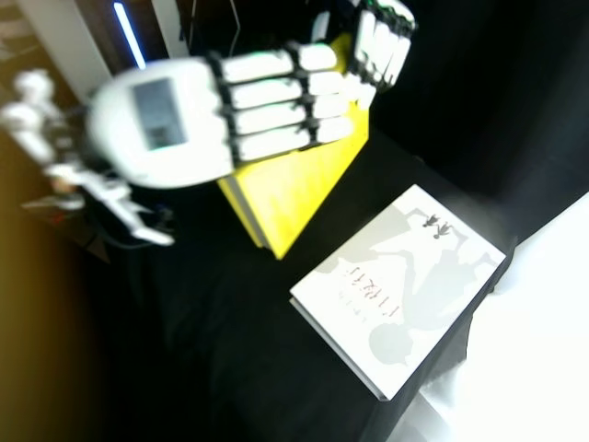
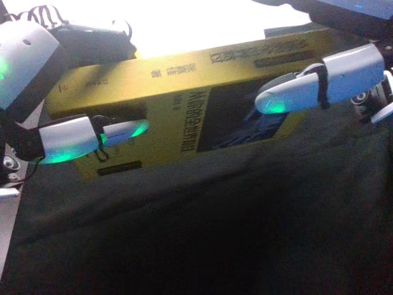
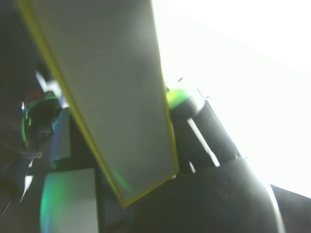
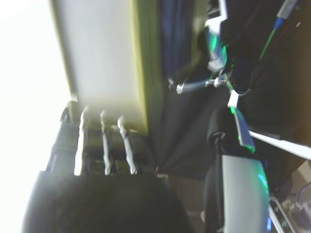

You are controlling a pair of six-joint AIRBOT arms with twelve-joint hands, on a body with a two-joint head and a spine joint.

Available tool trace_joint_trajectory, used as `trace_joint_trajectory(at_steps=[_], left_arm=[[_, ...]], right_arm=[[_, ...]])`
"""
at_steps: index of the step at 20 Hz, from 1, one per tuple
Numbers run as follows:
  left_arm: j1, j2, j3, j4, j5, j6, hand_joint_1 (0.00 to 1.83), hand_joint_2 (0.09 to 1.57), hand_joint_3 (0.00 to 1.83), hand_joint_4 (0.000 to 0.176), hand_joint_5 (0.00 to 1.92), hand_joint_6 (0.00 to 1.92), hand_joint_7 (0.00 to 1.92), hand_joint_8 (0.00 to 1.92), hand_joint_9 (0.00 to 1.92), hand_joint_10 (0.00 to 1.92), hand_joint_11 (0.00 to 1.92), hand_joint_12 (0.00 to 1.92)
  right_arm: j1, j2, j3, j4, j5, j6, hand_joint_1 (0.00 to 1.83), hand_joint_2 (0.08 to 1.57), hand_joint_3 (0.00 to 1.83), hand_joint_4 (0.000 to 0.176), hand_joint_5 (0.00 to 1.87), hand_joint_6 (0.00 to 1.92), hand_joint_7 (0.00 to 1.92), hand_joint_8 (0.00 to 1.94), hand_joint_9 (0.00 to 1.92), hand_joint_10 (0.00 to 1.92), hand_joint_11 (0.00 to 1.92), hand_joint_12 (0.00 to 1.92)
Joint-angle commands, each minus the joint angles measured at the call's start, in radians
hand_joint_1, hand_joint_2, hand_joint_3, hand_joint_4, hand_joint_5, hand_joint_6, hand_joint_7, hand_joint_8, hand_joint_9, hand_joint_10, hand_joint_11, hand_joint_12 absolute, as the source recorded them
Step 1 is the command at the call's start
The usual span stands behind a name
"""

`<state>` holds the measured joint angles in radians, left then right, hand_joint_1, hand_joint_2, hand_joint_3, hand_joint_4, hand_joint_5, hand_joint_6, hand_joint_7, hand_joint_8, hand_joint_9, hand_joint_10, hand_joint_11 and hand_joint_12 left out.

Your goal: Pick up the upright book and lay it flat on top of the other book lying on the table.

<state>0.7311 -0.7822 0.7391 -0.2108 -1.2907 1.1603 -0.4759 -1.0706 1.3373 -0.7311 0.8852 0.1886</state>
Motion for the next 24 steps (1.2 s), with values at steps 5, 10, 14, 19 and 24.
trace_joint_trajectory(at_steps=[5,10,14,19,24], left_arm=[[0.001,0.034,-0.026,0.067,-0.298,-0.008,1.15,1.14,0.00,0.000,0.94,1.05,1.28,0.84,1.40,0.94,1.32,1.21],[0.023,0.047,-0.031,0.066,-0.336,-0.008,1.23,1.20,0.00,0.000,0.70,1.19,0.96,1.24,1.22,0.99,1.14,1.35],[0.052,0.059,-0.039,0.044,-0.342,-0.008,0.79,1.15,0.00,0.172,0.01,0.02,0.01,0.03,0.01,0.07,0.00,0.18],[0.103,0.085,-0.057,0.001,-0.349,-0.008,0.52,1.04,0.00,0.175,0.00,0.00,0.00,0.00,0.00,0.00,0.00,0.00],[0.186,0.095,-0.082,-0.067,-0.358,-0.008,0.50,1.08,0.00,0.102,0.00,0.00,0.00,0.00,0.00,0.00,0.00,0.00]], right_arm=[[0.016,-0.005,0.014,0.067,0.065,0.025,1.18,1.12,0.01,0.000,0.95,0.99,1.24,1.32,1.26,1.66,1.18,1.90],[0.017,-0.005,0.023,0.067,0.062,0.027,1.14,1.17,0.00,0.000,0.86,1.17,1.23,1.86,1.26,1.92,1.26,1.92],[0.017,-0.002,0.023,0.078,0.061,0.026,1.15,1.16,0.00,0.000,0.89,1.12,1.25,1.78,1.31,1.92,1.38,1.92],[0.017,0.013,0.022,0.094,0.062,0.026,1.16,1.14,0.00,0.000,0.93,1.07,1.26,1.68,1.26,1.88,1.26,1.92],[0.052,0.033,0.021,0.122,0.068,-0.025,1.14,1.15,0.01,0.000,0.90,1.12,1.36,1.94,1.44,1.92,1.46,1.92]])
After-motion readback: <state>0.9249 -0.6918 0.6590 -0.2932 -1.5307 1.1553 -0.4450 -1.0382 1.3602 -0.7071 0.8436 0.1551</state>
